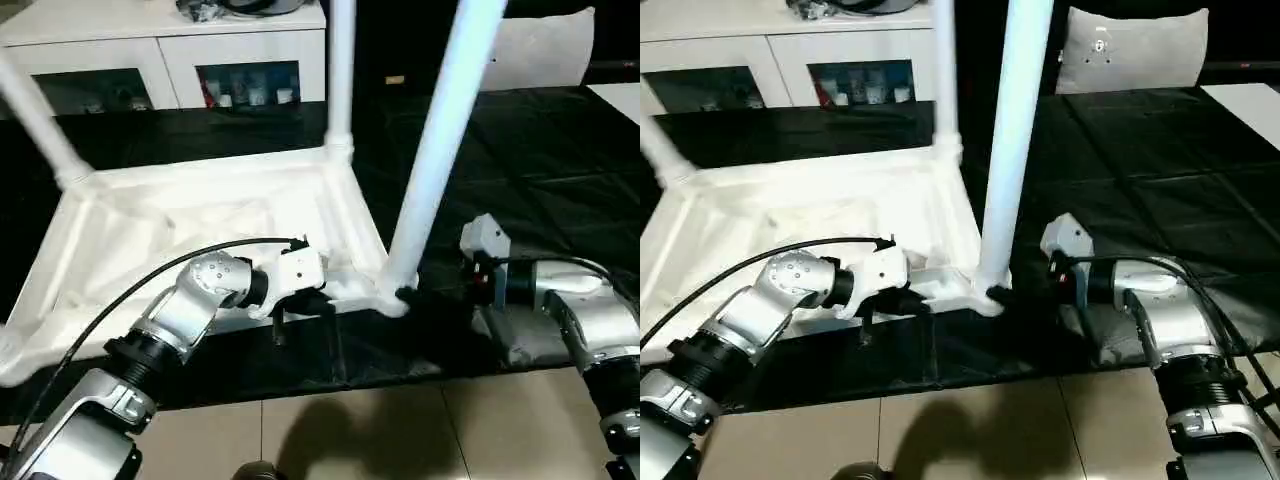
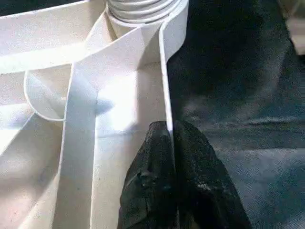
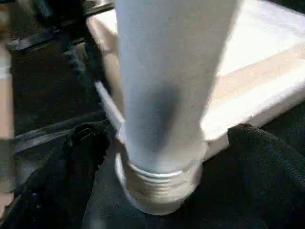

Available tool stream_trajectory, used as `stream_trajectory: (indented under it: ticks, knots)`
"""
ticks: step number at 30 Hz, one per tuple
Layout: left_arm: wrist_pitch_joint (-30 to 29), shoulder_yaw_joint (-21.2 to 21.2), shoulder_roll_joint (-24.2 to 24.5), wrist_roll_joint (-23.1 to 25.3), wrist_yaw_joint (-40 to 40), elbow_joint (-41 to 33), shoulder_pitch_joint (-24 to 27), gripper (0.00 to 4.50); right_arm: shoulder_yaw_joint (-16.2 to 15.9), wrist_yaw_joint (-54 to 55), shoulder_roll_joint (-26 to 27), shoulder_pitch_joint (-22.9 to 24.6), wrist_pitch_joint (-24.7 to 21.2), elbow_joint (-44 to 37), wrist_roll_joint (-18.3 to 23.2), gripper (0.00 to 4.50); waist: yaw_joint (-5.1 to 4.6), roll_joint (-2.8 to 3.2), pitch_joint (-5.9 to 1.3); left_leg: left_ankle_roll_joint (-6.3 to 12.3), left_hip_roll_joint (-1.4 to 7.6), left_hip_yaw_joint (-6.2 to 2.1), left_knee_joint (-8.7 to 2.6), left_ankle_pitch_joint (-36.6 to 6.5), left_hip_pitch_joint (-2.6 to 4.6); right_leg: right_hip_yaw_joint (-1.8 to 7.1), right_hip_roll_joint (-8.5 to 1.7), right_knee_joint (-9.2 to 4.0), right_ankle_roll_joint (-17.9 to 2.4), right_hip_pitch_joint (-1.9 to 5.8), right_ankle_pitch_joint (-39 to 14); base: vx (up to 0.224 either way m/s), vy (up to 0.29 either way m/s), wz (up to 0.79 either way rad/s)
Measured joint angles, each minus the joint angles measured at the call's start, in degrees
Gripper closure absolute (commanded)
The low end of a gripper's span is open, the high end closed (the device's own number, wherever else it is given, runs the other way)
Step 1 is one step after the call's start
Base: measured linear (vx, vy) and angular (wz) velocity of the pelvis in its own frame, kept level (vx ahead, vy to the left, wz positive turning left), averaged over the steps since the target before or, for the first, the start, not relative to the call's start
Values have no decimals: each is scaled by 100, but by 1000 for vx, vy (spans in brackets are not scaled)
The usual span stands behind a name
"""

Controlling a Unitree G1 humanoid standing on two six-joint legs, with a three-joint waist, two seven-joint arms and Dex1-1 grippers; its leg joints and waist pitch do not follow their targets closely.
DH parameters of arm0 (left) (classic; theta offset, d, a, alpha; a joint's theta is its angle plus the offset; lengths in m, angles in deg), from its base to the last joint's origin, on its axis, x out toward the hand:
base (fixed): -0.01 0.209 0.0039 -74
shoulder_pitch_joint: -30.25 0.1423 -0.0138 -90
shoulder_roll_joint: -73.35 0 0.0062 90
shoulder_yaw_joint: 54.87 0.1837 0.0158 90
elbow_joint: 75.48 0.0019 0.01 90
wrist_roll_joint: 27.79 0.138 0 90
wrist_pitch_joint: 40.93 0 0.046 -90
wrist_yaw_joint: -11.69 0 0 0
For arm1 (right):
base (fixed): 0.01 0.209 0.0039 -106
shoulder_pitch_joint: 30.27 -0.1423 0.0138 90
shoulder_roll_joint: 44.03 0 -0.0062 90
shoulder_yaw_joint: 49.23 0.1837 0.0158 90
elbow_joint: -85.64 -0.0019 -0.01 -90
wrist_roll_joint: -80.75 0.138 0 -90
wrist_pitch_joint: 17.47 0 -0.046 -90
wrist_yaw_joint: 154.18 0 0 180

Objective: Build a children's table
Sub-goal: Rotate leg to tighten

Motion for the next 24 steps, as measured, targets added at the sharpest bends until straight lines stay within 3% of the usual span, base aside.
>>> stream_trajectory:
  ticks: [1, 9, 19, 24]
  knots:
    - [30, 1, 1, -1, -51, 2, 0, 450, -38, -68, 0, 0, 0, 0, 0, 18, 2, 0, 0, 1, 0, 0, 1, 0, 0, 0, 0, 0, 0, 0, 0, 0, 0, 0]
    - [101, 13, 1, -6, -179, 3, -1, 450, -57, -209, 2, 0, -3, 9, -1, 18, 11, -1, 0, 5, 1, -1, 18, -2, 0, 0, -1, 8, 2, -1, 2, 0, 0, 0]
    - [227, 59, 29, -31, -434, 21, -22, 450, -258, -602, 64, -185, -105, 298, 20, 127, 40, -2, -1, 9, 2, -2, 28, -4, -2, 0, -1, 12, 1, -4, 3, 0, 0, 0]
    - [238, 58, 25, -29, -458, 58, -37, 450, -255, -600, 75, -194, -106, 362, 22, 155, 38, -2, -1, 11, 3, -2, 38, -5, -2, 1, -2, 22, 1, -4, 4, 0, 0, 0]
